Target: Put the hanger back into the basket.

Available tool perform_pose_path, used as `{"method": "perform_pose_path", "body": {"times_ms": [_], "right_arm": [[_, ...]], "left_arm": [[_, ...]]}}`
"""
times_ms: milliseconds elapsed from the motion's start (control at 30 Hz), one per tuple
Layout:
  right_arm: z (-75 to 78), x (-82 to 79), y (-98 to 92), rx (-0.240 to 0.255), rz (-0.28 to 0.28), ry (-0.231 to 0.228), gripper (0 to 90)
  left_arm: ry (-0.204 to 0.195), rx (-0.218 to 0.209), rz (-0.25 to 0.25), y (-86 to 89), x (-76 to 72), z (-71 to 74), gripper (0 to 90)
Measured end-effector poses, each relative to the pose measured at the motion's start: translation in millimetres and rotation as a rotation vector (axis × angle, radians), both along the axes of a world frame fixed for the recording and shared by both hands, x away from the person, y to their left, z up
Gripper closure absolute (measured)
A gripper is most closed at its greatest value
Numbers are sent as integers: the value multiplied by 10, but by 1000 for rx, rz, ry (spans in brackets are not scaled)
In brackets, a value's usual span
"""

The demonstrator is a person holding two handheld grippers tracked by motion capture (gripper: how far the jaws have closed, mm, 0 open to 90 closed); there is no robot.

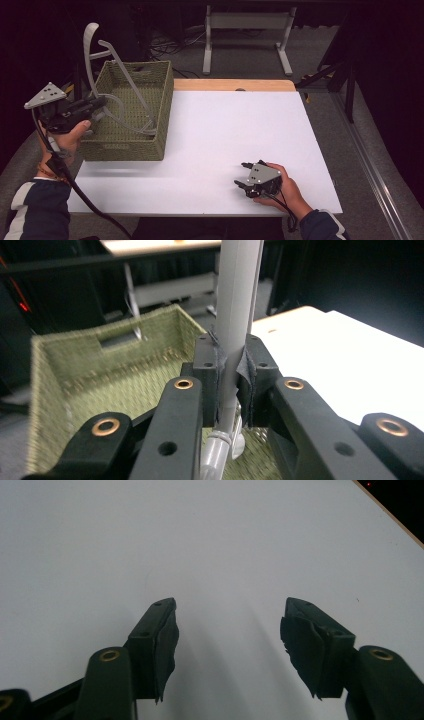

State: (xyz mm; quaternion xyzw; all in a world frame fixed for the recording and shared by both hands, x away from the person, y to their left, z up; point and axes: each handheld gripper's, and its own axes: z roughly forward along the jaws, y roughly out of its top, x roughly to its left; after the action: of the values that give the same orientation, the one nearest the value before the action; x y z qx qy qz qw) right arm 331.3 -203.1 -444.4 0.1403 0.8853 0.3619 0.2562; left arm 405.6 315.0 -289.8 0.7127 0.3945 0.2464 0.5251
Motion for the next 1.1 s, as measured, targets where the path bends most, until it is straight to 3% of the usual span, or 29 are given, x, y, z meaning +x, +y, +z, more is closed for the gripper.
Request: {"method": "perform_pose_path", "body": {"times_ms": [167,233,400,467,533,600,667,767,867,1100], "right_arm": [[-17,20,1,-5,-4,7,390],[-24,26,3,-6,-6,13,386],[-42,39,9,-11,-6,18,381],[-49,45,12,-12,-9,22,378],[-55,49,14,-14,-7,23,379],[-67,52,18,-17,-5,28,380],[-82,54,23,-24,-1,34,383],[-94,60,25,-28,-1,37,380],[-95,63,29,-28,-1,40,379],[-102,62,39,-31,1,46,378]], "left_arm": [[-10,-92,41,58,151,-145,798],[4,-82,98,76,215,-192,776],[115,20,125,42,483,-435,720],[143,92,138,18,573,-486,724],[171,110,132,3,652,-525,742],[182,155,147,8,734,-546,762],[211,133,134,50,797,-544,760],[228,158,158,54,872,-553,748],[247,227,183,8,973,-568,698],[261,302,222,-46,1066,-604,645]]}}
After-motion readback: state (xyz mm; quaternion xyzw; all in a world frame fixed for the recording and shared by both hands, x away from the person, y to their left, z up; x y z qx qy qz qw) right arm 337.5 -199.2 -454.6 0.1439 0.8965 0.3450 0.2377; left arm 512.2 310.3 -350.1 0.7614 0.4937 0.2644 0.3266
